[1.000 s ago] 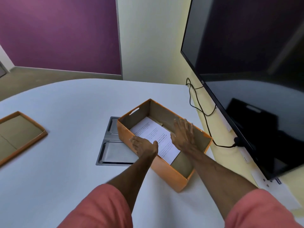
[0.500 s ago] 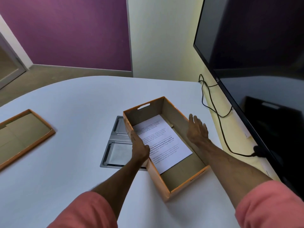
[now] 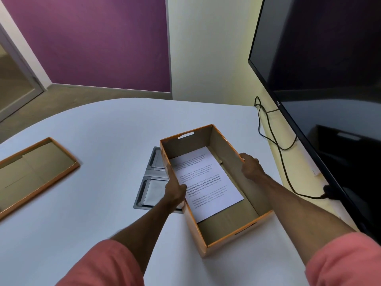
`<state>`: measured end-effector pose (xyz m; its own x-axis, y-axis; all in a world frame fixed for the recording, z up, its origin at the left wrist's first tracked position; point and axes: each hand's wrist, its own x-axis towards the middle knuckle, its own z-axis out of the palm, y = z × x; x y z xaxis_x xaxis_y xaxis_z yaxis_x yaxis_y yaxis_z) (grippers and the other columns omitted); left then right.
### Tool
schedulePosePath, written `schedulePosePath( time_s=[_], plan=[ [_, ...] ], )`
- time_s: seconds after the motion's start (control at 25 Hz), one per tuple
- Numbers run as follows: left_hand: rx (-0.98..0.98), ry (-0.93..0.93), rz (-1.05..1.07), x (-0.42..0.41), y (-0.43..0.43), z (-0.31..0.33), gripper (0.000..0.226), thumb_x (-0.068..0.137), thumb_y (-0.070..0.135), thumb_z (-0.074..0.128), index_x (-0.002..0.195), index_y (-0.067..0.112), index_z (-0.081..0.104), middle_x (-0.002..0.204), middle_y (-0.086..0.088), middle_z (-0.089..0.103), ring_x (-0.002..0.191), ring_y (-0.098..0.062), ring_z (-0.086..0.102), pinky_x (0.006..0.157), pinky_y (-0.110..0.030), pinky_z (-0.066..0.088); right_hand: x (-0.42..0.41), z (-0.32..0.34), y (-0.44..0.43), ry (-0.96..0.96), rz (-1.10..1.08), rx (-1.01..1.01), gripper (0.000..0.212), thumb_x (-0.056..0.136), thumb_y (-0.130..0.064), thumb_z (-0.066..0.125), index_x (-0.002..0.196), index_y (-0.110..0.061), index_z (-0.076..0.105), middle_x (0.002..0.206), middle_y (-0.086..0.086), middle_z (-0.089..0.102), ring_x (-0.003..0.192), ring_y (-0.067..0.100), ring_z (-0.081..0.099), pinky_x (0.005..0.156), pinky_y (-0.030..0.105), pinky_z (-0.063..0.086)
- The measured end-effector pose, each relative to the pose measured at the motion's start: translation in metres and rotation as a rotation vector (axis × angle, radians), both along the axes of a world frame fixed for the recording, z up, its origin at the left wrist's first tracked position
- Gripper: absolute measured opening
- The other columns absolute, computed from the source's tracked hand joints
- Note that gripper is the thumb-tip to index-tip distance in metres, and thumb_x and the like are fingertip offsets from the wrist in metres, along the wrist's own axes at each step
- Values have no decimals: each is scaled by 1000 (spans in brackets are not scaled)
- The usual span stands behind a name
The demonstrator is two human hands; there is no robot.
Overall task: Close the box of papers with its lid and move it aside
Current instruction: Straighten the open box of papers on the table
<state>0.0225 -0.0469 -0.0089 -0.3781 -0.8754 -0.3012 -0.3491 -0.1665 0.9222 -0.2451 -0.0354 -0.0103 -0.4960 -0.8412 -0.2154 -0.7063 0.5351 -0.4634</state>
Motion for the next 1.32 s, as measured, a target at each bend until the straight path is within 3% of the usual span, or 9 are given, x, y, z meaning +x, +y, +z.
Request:
schedulePosePath(
  time_s=[0.12, 0.2, 0.36, 0.48, 0.6, 0.84, 1.0, 1.24, 1.32],
  plan=[
    [-28, 44, -43, 19, -1, 15, 108, 47, 79, 64, 134, 43, 11, 103, 7, 56, 94, -25, 67, 65, -27, 60, 14, 9, 12, -68, -21, -8, 39, 86, 8, 39, 122, -2, 49, 97, 20, 55, 79, 30, 50, 55, 26, 39],
    [-71, 85, -74, 37, -8, 16, 122, 44, 84, 64, 143, 35, 11, 116, 14, 55, 99, -10, 66, 72, -27, 60, 27, 13, 21, -131, -36, 27, 36, 86, 7, 38, 120, -3, 45, 108, 26, 57, 80, 29, 50, 53, 27, 36],
    [-106, 30, 0, 66, -7, 47, 77, 92, 27, 56, 152, 32, 8, 151, -2, 38, 128, -28, 48, 102, -48, 47, 63, 17, 42, -216, -102, 28, 38, 87, 4, 39, 123, -5, 39, 116, 30, 55, 85, 28, 51, 61, 32, 39],
    [-96, -70, 50, 95, -5, 55, 68, 97, 18, 50, 152, 19, 10, 156, -10, 31, 138, -35, 38, 107, -47, 39, 106, 24, 57, -230, -166, -19, 50, 89, 5, 40, 137, -6, 37, 126, 25, 53, 104, 36, 56, 70, 32, 45],
    [-100, -121, -15, 131, -3, 53, 67, 94, 7, 50, 150, 15, 15, 151, -15, 38, 132, -37, 45, 106, -46, 43, 148, 32, 67, -200, -221, -55, 53, 89, 5, 41, 140, -5, 38, 132, 22, 53, 119, 38, 53, 88, 35, 47],
    [-67, -105, -73, 207, 21, 60, 63, 94, 7, 48, 148, 14, 17, 147, -11, 41, 130, -35, 46, 102, -41, 45, 234, 51, 101, -193, -274, -70, 53, 90, 5, 39, 141, -6, 37, 131, 21, 52, 118, 38, 52, 79, 31, 43],
    [-39, -117, -133, 248, 33, 54, 66, 94, 9, 49, 149, 13, 13, 151, -15, 36, 134, -36, 42, 109, -52, 40, 279, 45, 127, -213, -324, -97, 50, 88, 4, 42, 137, -6, 43, 132, 21, 54, 117, 38, 54, 88, 39, 49],
    [43, -167, -167, 288, 68, 38, 59, 96, 10, 47, 145, 8, 14, 145, -19, 42, 126, -35, 49, 105, -47, 45, 326, 24, 172, -218, -371, -58, 58, 89, 7, 39, 145, -8, 34, 141, 19, 47, 127, 38, 47, 98, 38, 45],
    [69, -176, -167, 292, 79, 33, 62, 96, 10, 45, 147, 7, 9, 147, -18, 39, 129, -35, 47, 104, -42, 44, 330, 15, 181, -199, -369, -41, 53, 87, 7, 40, 138, -6, 43, 135, 20, 53, 122, 39, 51, 96, 40, 46]
  ],
)
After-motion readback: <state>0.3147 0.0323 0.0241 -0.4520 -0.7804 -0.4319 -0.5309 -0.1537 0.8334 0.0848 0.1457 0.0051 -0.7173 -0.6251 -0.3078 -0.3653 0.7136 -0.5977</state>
